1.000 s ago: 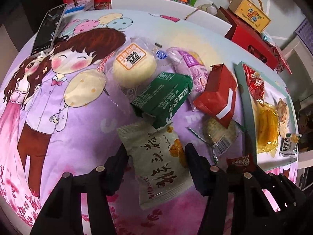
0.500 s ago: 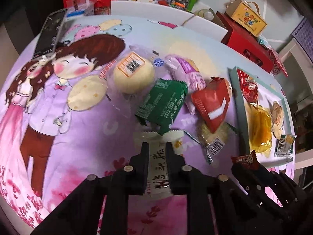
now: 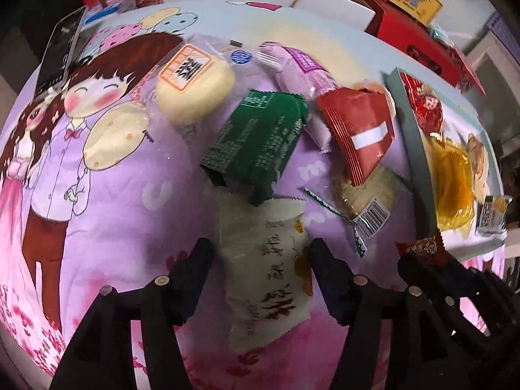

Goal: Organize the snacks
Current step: 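Close the right tool on the small red candy while the left tool approaches the white pastry bag, then grasp and lift the white pastry bag with the left tool while the right tool holds the candy, then carry the white bag and red candy over the tray and open both tools, then move both tools back toward the snack pile, then grasp the dark green biscuit pack with the left tool while the right tool grasps the clear round bread bag, then lift the green pack and round bread and carry both over the tray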

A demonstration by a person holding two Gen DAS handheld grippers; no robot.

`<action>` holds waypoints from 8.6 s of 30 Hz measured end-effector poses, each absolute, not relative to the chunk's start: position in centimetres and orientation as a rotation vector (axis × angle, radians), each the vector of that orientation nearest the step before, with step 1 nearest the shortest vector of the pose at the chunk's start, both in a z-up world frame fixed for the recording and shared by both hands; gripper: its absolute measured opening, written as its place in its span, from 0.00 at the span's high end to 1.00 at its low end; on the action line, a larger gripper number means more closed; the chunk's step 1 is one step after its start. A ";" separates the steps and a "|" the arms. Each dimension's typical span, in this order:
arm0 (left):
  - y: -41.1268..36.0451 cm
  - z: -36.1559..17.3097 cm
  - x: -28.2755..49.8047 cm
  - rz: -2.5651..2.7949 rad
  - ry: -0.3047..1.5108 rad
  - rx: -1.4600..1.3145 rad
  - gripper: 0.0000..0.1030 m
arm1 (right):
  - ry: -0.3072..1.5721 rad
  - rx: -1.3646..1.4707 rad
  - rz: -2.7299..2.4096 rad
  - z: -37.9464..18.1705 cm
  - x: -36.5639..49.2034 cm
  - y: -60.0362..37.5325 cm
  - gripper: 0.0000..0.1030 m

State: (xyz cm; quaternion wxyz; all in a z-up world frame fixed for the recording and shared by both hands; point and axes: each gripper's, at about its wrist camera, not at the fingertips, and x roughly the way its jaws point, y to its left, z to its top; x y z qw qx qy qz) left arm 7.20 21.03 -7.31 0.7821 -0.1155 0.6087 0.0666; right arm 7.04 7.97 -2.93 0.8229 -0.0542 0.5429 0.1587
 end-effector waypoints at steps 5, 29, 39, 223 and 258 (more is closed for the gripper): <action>19.4 -7.6 7.5 0.143 1.322 -0.146 0.43 | 1.156 -0.116 0.337 -2.9 7.0 8.0 0.71; 20.0 -0.3 5.8 0.100 1.104 -0.175 0.45 | 1.078 -0.054 0.324 0.1 6.9 6.1 0.71; 20.0 0.9 5.7 0.096 1.060 -0.173 0.45 | 1.054 -0.042 0.318 0.9 6.7 5.6 0.71; 23.7 -6.2 9.6 0.115 1.269 -0.220 0.59 | 1.130 -0.271 0.535 -5.8 8.4 12.9 0.40; 23.8 1.0 6.1 0.132 1.064 -0.229 0.60 | 0.977 -0.150 0.500 0.9 6.6 9.1 0.41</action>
